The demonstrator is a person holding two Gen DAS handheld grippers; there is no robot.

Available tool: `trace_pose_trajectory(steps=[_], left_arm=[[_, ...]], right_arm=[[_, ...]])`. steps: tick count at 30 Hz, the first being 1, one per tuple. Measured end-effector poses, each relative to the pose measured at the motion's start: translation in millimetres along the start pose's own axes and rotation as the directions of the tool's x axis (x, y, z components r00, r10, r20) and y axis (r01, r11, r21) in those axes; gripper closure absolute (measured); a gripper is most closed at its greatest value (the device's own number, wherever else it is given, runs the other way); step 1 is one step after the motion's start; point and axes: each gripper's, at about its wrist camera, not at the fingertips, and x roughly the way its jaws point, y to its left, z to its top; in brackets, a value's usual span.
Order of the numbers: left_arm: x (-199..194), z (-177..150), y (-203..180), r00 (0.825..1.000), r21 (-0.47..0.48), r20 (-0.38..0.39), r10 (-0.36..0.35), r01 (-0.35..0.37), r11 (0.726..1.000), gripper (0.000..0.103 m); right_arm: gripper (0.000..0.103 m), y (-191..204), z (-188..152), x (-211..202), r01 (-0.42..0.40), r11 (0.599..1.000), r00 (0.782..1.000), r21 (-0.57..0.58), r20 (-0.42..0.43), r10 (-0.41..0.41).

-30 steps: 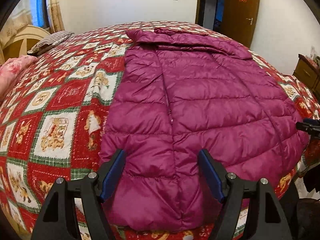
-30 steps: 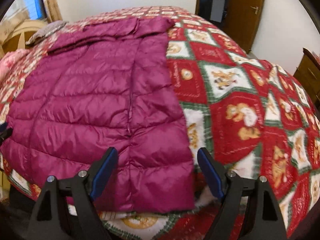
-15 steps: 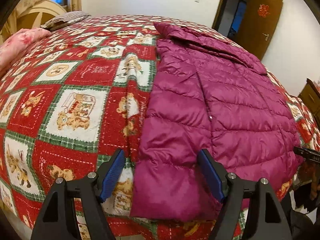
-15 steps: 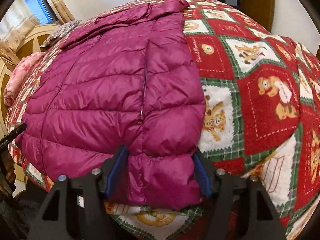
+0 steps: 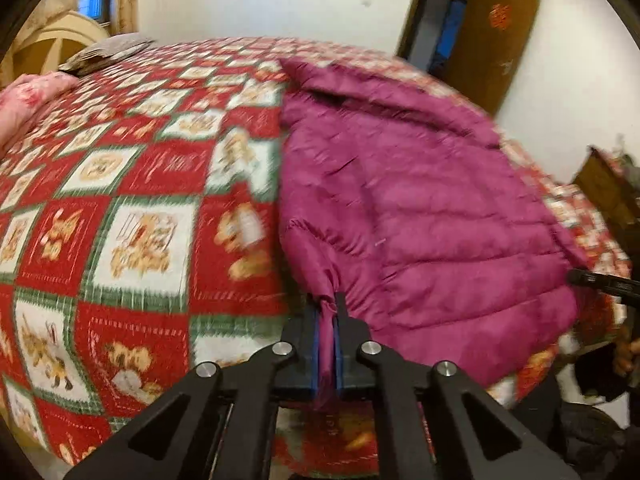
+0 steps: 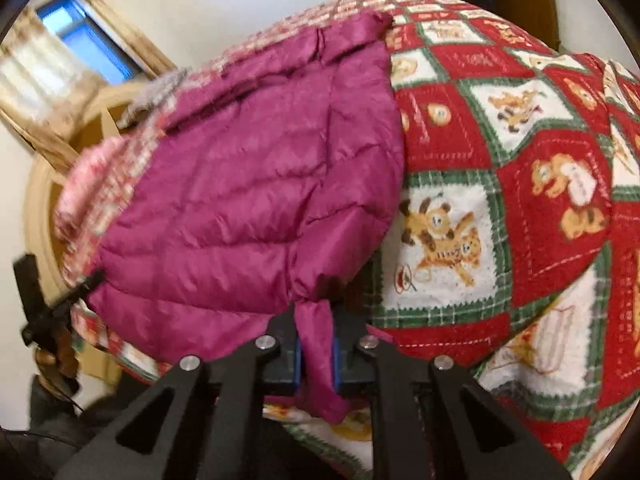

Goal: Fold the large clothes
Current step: 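Grasp the jacket side edge with both grippers and lift it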

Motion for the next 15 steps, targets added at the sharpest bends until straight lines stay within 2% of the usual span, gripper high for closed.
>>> trace_pose_trajectory(steps=[3,7,12,15], left_arm=[[-16,9,-12,0.999,0.043,0.039,-0.022,0.02,0.999,0.099],[-21,13,-21,0.998,0.073,0.042,-0.045,0.041,0.996,0.099],[-30,18,-26,0.995,0.09,0.054,-0.081,0.076,0.993,0.1],[-37,26,-21,0.988,0.068,0.076,-0.132,0.127,0.99,0.1]], right_arm=[[0.09,4,4,-19,-0.046,0.999,0.998,0.018,0.051,0.045],[0.09,10,9,-35,-0.096,0.995,0.991,0.022,0.099,0.094],[0.091,16,9,-38,-0.11,0.994,0.989,0.012,0.098,0.108],[0.091,14,7,-45,-0.133,0.991,0.986,0.024,0.101,0.13]])
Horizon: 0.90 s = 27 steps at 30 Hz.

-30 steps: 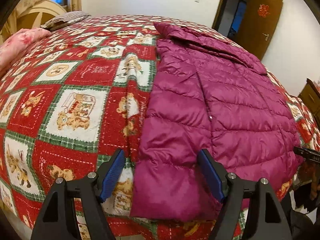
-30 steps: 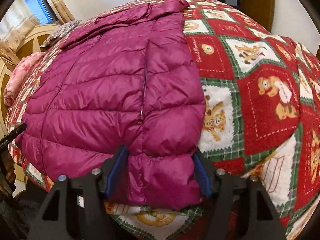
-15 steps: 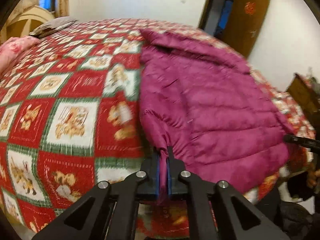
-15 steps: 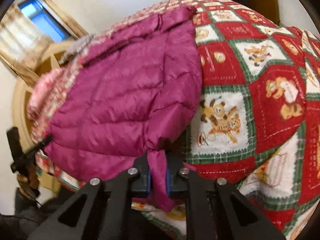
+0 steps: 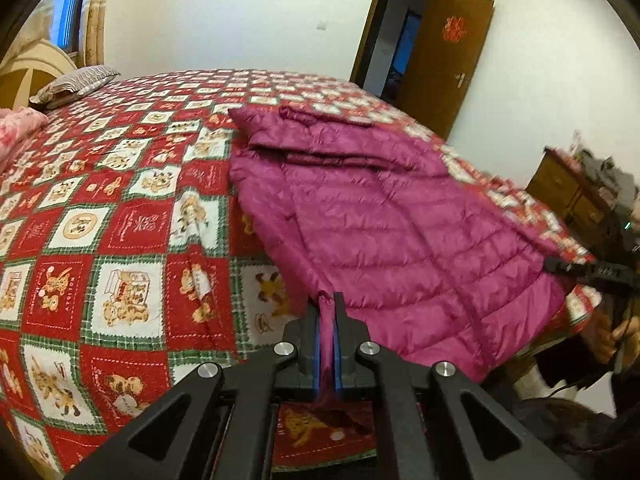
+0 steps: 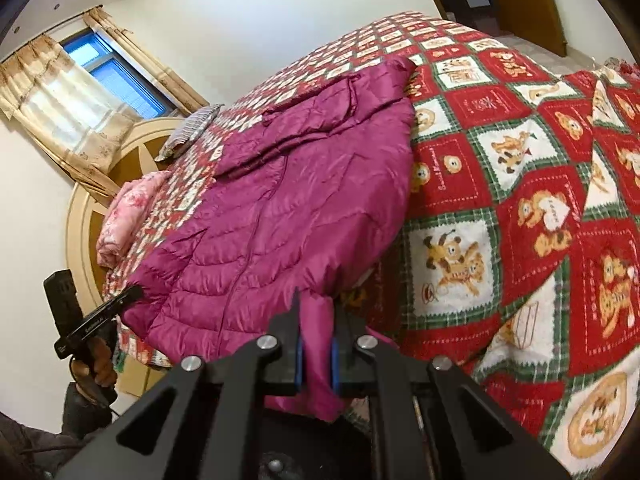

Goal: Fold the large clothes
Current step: 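Grasp the jacket side edge with both grippers and lift it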

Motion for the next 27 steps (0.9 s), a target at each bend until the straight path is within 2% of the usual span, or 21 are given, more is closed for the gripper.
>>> trace_pose_trajectory(steps=[5,13,23,27], left_arm=[[-10,9,0,0.998,-0.01,0.044,-0.04,0.041,0.999,0.1],[-31,12,5,0.992,-0.024,0.09,-0.086,0.088,0.996,0.1],[-55,22,9,0.978,-0.04,0.146,-0.147,0.154,0.987,0.1],[-60,25,8,0.978,-0.026,0.149,-0.148,0.153,0.988,0.1]], right_arm=[[0.091,0,3,-9,0.001,1.0,1.0,0.012,0.023,-0.001],[0.091,-4,3,-34,-0.044,0.997,0.998,0.067,0.054,0.041],[0.091,-3,3,-51,-0.058,0.993,0.996,0.099,0.073,0.051],[0.091,-1,8,-60,-0.073,0.992,0.994,0.104,0.093,0.063]])
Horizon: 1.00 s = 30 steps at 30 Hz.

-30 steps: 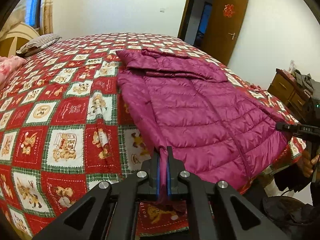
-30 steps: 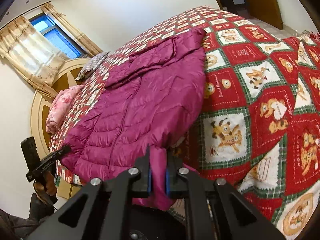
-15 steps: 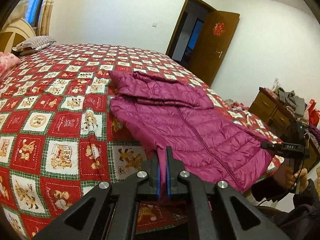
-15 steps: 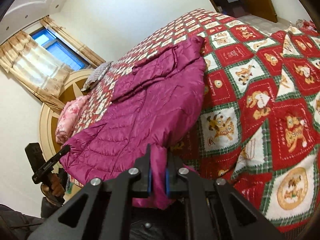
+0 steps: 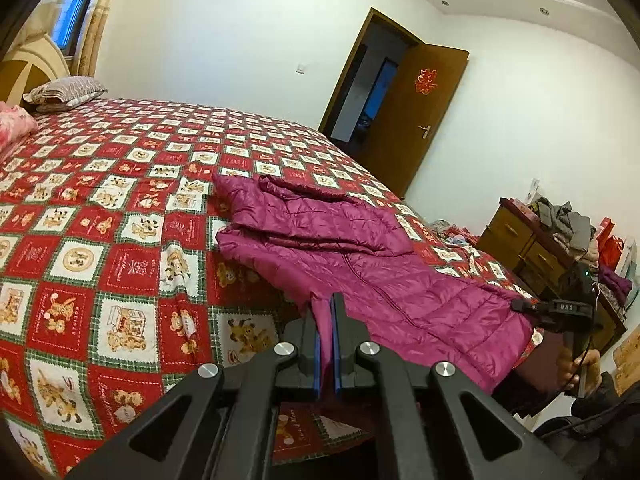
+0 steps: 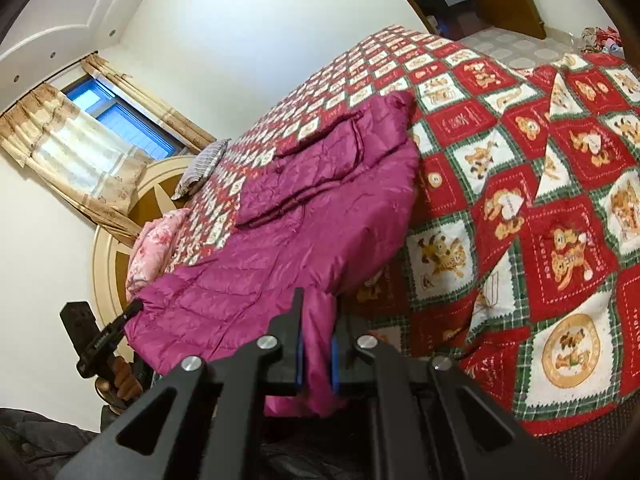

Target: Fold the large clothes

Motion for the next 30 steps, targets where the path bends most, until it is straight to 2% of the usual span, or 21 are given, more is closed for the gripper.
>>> trace_pose_trajectory(steps=[13,22,30], left_arm=[[23,37,19,1.0,-0.063,0.016,-0.005,0.006,0.998,0.1],[56,69,26,1.0,-0.079,-0.008,0.029,-0.029,0.996,0.1],[81,99,41,0.997,-0.14,-0.031,0.069,-0.073,0.987,0.1]], right_arm=[[0.091,7,51,8,-0.003,1.0,0.997,0.005,0.081,0.003],[0.092,8,87,27,-0.004,1.0,0.995,0.023,0.102,0.001],[0.092,8,118,44,0.003,0.999,0.992,0.045,0.127,-0.009]])
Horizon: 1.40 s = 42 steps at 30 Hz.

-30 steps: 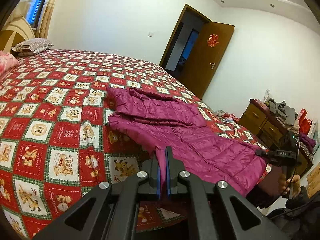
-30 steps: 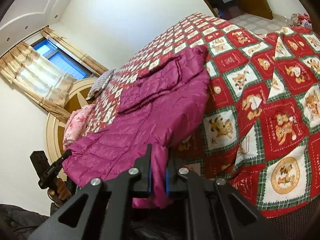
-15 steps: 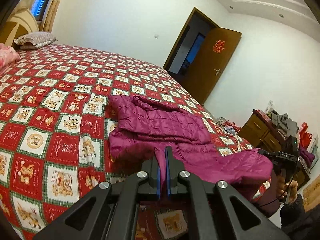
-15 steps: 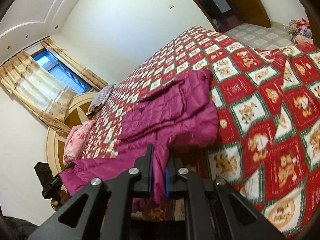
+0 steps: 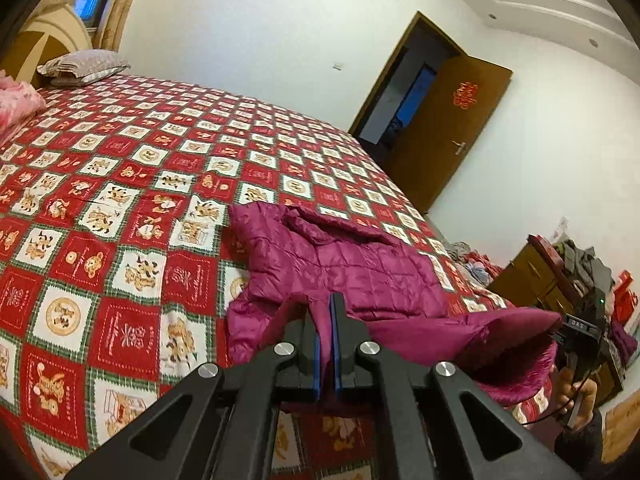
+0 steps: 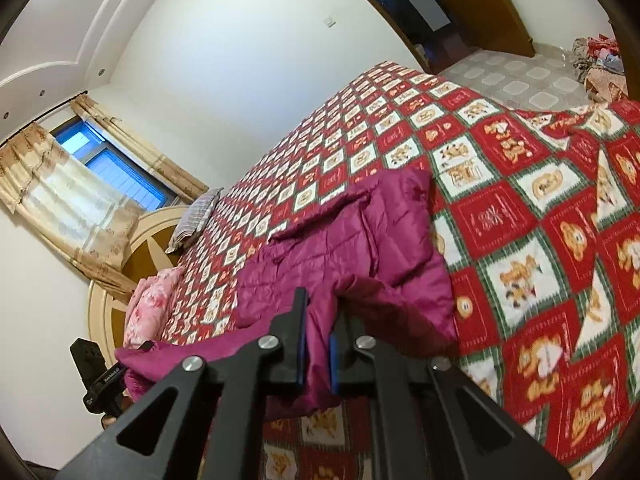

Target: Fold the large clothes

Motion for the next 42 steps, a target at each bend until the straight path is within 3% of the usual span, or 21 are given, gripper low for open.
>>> trace_pose_trajectory(steps=[8,14,21,35,42], left_arm=[[39,33,-4,0.995,-0.002,-0.022,0.095,-0.095,0.995,0.1],[81,57,-8,0.978,0.02,-0.049,0.204,-0.204,0.979,0.1],[138,79,-7,0.939,0.062,-0.072,0.335,-0.331,0.941,0.1],[215,108,2,0.872,0.073,-0.079,0.482,-0.477,0.876,0.1],[258,104,16,0.82,0.092,-0.112,0.562,-0.554,0.827,0.1]], right_arm=[[0.092,-2,28,32,0.045,0.999,0.999,0.012,0.021,-0.045],[0.092,-7,51,63,0.12,0.993,0.992,0.007,0.032,-0.12],[0.092,-18,79,108,0.189,0.982,0.982,0.007,0.023,-0.189],[0.093,-44,118,187,0.292,0.956,0.956,0.026,-0.014,-0.291],[0.093,-51,123,223,0.377,0.926,0.925,-0.02,-0.034,-0.378]])
